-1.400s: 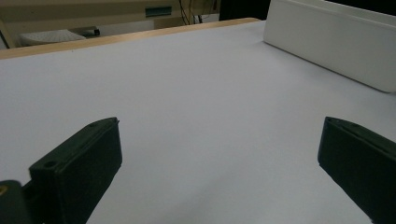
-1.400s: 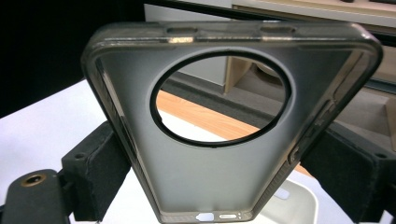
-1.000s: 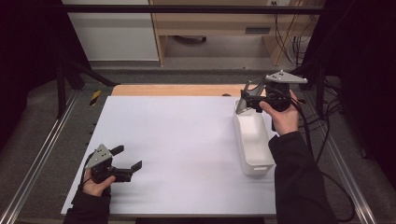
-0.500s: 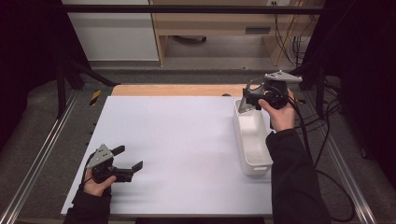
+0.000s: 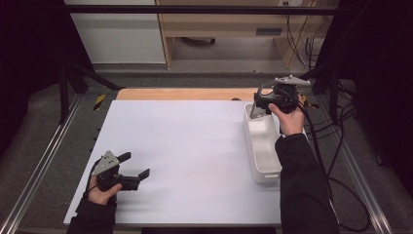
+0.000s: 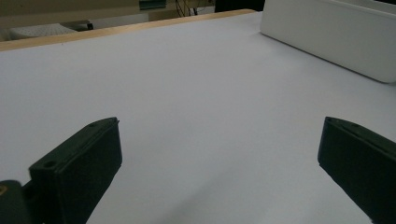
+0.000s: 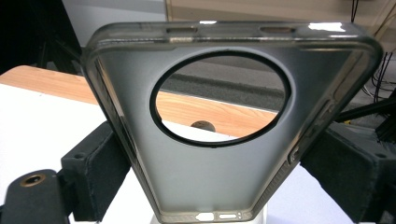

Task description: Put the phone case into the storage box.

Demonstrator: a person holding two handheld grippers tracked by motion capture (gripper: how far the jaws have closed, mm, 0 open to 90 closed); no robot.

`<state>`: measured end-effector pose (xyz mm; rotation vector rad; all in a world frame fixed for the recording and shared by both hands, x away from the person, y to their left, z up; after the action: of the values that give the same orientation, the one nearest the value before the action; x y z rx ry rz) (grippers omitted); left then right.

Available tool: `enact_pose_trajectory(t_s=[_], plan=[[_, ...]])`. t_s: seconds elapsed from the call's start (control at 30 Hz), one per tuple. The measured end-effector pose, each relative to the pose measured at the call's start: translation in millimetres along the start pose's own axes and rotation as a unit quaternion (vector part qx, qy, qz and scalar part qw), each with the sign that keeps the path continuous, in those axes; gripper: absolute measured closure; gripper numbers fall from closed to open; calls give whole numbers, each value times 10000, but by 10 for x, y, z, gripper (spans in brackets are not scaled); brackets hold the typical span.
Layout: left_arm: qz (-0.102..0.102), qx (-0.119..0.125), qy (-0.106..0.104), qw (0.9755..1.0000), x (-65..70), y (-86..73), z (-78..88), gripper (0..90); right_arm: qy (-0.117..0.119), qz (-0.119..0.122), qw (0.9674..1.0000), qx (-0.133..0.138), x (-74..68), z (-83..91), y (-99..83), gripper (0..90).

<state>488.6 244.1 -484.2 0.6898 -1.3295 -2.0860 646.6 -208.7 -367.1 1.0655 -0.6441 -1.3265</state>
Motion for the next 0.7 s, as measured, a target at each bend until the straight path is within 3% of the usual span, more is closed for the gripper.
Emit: enact_pose_trajectory(t_s=[0.7], plan=[[-32,-65,-25,10000,6,-21,-22,0,-386,-130,9990,-161,70,-344,-150,114]])
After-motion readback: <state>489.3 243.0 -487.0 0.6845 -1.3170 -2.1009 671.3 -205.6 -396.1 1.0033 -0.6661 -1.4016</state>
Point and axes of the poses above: each handheld gripper's, and its own axes: z roughly backward along the jaws, y roughly out of its top, x roughly to its right, the point moved 7 cm from there along -z, roughly forward along the jaws, and after that the axes turned 10 degrees about -z, right-handed, at the moved point
